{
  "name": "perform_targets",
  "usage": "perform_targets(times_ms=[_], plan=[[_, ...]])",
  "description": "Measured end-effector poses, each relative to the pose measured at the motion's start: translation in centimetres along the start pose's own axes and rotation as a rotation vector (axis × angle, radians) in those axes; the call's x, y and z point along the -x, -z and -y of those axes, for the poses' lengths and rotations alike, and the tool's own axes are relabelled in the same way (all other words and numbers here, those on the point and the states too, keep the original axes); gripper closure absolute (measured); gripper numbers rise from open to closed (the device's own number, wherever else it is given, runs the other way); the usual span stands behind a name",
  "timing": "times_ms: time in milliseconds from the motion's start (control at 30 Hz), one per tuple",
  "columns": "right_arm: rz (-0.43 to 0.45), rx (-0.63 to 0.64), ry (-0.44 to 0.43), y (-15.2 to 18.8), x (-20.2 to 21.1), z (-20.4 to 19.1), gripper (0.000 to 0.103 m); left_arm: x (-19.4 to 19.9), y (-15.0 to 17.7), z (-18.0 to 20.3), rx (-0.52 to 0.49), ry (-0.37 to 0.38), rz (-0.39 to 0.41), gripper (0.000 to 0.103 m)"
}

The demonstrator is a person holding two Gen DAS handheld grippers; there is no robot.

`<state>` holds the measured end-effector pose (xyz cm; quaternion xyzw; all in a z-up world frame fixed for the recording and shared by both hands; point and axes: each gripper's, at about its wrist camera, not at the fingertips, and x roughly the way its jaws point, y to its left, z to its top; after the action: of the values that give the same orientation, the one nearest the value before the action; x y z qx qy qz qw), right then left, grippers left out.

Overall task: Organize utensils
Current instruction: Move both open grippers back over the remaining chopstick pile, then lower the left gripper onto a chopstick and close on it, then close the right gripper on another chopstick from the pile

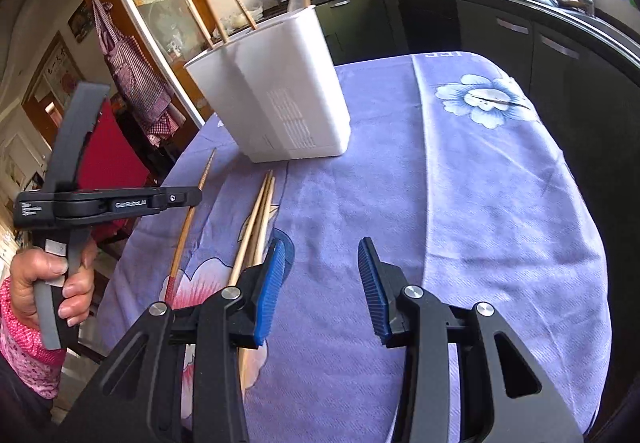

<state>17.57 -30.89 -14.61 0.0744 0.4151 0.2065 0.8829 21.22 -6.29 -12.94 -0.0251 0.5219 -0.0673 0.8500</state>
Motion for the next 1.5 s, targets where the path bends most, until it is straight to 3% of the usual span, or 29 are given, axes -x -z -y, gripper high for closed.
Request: perform_targets(times_ms=[267,500,867,1000,1500], plan=[[-0.14,0.12,0.065,-2.9,-8.3,-4.6,0.064,5.2,3.4,-1.5,-0.012,0.014,0.149,0.097],[-0.209,0.157,0.125,-3.7,-11.7,-5.1,0.064,6.4,4.6,-3.3,0.027,0.024,0.188,0.097],[-0.23,0.234,0.234,-3.4,-13.3,-5.5,0.064,6.7,5.6,-4.3,0.056,0.053,0.193,0.097],[-0.213,0.226,0.165,-3.4,-12.4,-6.0,0.064,6.5,5.5,-4.8,0.07,0.061,0.189,0.097],[-0.229,0.265,0.209,-3.3,-13.2,-7.0,0.064,6.3,5.6,-5.2,0.09,0.07,0.181,0.097]])
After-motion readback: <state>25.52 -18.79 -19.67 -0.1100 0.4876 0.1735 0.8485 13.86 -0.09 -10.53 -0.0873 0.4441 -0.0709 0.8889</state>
